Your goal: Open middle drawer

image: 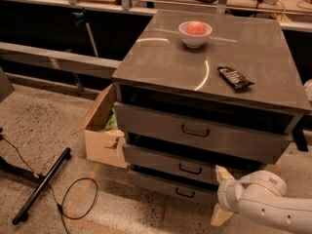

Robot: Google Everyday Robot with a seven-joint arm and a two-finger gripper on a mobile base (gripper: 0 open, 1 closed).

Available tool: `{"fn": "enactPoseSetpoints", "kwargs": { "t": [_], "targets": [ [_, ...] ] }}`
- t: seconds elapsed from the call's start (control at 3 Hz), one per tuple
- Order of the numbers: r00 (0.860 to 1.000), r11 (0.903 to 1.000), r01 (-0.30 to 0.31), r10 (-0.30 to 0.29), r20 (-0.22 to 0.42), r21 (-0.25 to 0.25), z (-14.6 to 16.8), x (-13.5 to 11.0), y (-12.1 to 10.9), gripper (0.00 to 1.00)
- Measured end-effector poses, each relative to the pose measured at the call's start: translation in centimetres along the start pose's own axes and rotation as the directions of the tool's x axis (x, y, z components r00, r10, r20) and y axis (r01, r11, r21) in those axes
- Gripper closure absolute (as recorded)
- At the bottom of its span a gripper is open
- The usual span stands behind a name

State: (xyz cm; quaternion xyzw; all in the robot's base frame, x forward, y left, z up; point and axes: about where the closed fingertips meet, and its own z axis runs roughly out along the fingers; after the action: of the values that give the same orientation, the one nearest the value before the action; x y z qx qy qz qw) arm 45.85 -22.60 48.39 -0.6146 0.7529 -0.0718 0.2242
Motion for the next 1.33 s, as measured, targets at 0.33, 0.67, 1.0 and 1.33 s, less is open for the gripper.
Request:
{"fn": "enactPoseSetpoints", "kwargs": {
  "t": [0.33,0.67,1.0,1.33],
  "targets": [
    [0.999,0.9999,-0.012,0.013,0.033,-0.010,3.2,-0.3,-0.7,0.00],
    [0.998,0.9995,-0.030,0.031,0.054,-0.007,5.9,-0.2,-2.0,0.00],
    [0.997,0.9986,-0.052,0.052,0.049,0.005,7.6,0.9,-3.5,0.00],
    [0.997,0.9973,-0.070,0.069,0.040,0.023,8.5,2.0,-5.0,0.00]
  ]
}}
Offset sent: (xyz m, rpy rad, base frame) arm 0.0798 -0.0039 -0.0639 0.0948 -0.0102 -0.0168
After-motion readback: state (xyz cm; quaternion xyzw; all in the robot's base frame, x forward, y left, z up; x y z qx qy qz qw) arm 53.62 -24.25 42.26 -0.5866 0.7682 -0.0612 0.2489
